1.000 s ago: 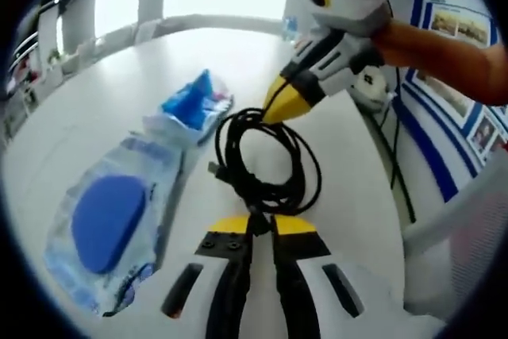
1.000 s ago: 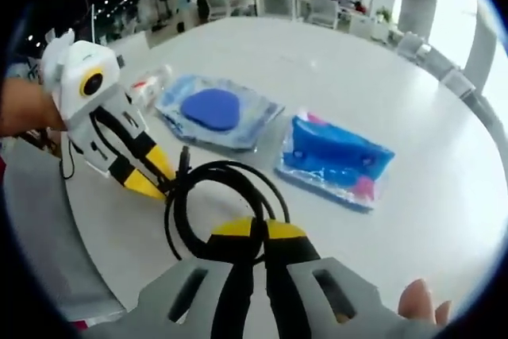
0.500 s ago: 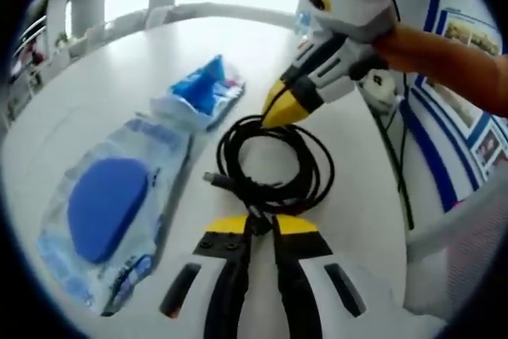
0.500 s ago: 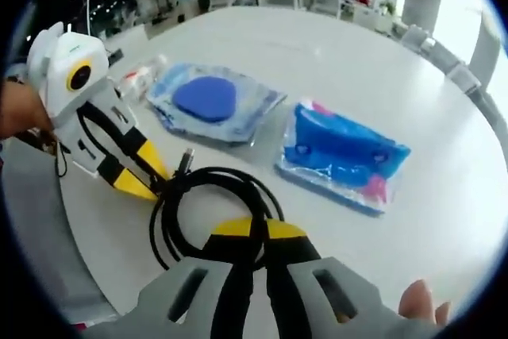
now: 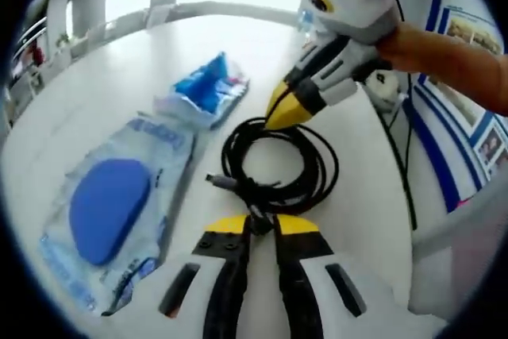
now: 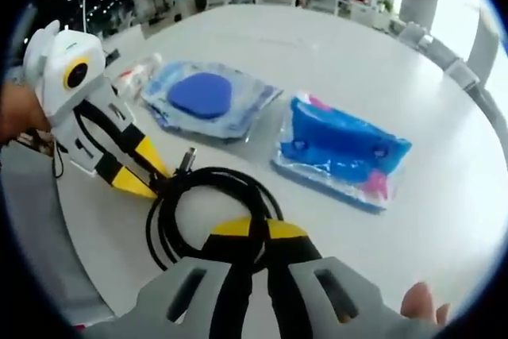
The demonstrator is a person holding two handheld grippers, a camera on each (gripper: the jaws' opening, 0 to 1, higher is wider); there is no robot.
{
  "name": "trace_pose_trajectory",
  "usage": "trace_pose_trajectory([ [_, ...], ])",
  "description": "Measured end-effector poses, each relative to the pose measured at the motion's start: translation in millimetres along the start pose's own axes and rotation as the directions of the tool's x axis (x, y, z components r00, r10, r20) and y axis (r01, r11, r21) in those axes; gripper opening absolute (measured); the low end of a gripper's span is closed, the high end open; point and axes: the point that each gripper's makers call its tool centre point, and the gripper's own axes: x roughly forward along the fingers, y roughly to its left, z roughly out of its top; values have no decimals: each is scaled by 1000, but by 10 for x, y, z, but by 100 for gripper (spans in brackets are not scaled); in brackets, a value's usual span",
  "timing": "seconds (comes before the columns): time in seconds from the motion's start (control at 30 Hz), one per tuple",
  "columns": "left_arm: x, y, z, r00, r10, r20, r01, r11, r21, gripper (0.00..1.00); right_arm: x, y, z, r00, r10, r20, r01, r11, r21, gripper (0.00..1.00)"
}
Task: Arrange the tabletop items into an orderly group along one side of the table until the central work area is clear of visible clutter.
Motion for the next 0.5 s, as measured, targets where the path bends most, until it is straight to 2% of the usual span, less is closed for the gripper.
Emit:
trace_pose_trajectory([
  [0.17, 7, 5, -20, 1000, 0, -6, 0, 1000, 11, 11, -15, -15, 0, 1000, -13, 13, 13, 1000, -3, 7],
  [0.23, 4, 4, -32, 1000, 1, -10, -1, 1000, 17, 11, -34, -45, 12, 999, -25, 24, 25, 1000, 0, 11],
  [0.5, -34, 21, -60, 1000, 13, -17, -13, 1000, 26, 23, -92, -88, 4, 997, -46, 56, 46, 999, 12, 23],
])
